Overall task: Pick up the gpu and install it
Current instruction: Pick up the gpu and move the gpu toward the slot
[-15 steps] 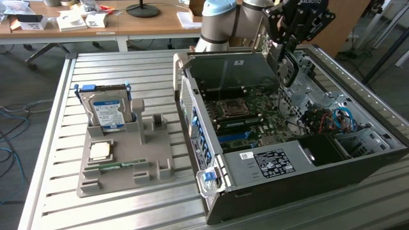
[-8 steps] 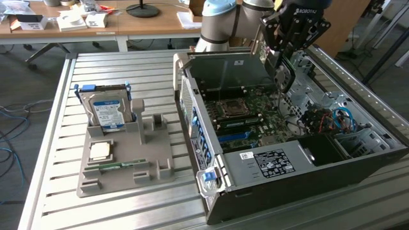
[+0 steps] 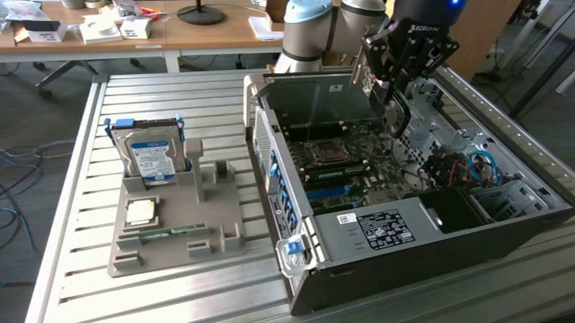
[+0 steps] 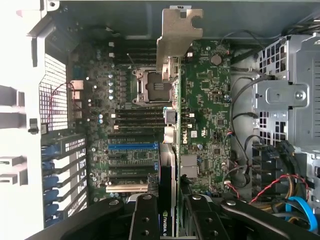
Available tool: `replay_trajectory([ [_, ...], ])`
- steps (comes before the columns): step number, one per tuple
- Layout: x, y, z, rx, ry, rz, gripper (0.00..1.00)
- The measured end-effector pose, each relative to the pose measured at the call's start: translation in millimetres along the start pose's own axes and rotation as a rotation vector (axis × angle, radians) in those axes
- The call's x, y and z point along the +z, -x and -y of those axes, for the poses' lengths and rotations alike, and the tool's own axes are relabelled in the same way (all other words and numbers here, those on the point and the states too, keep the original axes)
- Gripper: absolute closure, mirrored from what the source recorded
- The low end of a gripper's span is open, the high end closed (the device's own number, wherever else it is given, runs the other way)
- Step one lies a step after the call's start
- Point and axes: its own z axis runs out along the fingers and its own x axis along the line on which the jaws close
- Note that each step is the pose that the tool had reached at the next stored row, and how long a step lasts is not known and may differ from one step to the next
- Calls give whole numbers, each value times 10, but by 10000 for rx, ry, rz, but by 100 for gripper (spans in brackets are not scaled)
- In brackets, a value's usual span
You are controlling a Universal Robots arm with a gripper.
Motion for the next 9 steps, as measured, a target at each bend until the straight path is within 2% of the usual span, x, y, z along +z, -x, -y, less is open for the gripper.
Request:
replay_trajectory([
  [9,164,-3,8,0,0,0,74],
])
